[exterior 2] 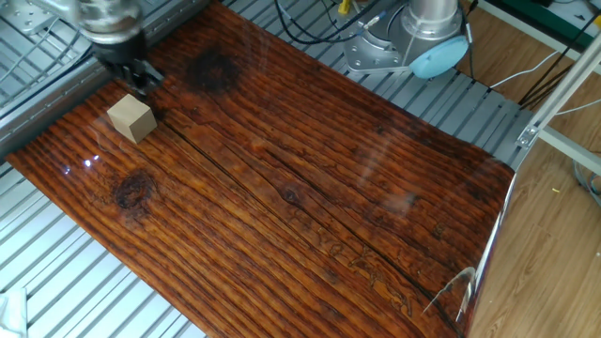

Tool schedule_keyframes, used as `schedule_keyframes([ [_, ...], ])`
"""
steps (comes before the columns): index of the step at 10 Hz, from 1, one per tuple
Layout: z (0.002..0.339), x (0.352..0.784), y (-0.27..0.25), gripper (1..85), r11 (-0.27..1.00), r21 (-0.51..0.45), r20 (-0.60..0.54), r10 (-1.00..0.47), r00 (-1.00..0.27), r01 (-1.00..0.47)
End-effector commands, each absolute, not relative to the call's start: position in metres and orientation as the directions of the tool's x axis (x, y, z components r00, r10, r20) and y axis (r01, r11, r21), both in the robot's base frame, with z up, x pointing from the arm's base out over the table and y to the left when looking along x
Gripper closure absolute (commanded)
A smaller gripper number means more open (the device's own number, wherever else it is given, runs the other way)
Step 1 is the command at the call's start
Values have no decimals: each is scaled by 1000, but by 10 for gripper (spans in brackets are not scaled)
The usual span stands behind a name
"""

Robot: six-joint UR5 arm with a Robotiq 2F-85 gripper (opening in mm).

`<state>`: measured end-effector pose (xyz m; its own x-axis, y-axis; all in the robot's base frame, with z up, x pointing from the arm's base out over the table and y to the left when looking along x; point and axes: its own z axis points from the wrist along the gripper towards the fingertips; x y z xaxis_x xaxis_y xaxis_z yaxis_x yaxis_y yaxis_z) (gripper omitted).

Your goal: Use the gripper to push the small block from left to right

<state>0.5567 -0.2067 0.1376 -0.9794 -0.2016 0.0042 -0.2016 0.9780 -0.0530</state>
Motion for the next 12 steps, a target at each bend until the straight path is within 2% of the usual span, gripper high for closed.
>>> schedule_keyframes([
  [1,137,566,-243,847,957,-60,-10,-286,-958,-285],
  [3,137,544,-231,847,980,4,59,-201,-978,-201],
  [4,137,543,-231,847,987,2,61,-163,-985,-163],
  [7,137,555,-238,847,994,-39,13,101,-995,100],
  [8,137,557,-238,847,991,-37,4,130,-992,129],
  [10,125,558,-254,847,997,-28,-9,79,-997,79],
  [11,113,558,-272,847,997,-43,-14,63,-998,64],
  [12,103,560,-296,847,994,-104,-20,43,-999,45],
])
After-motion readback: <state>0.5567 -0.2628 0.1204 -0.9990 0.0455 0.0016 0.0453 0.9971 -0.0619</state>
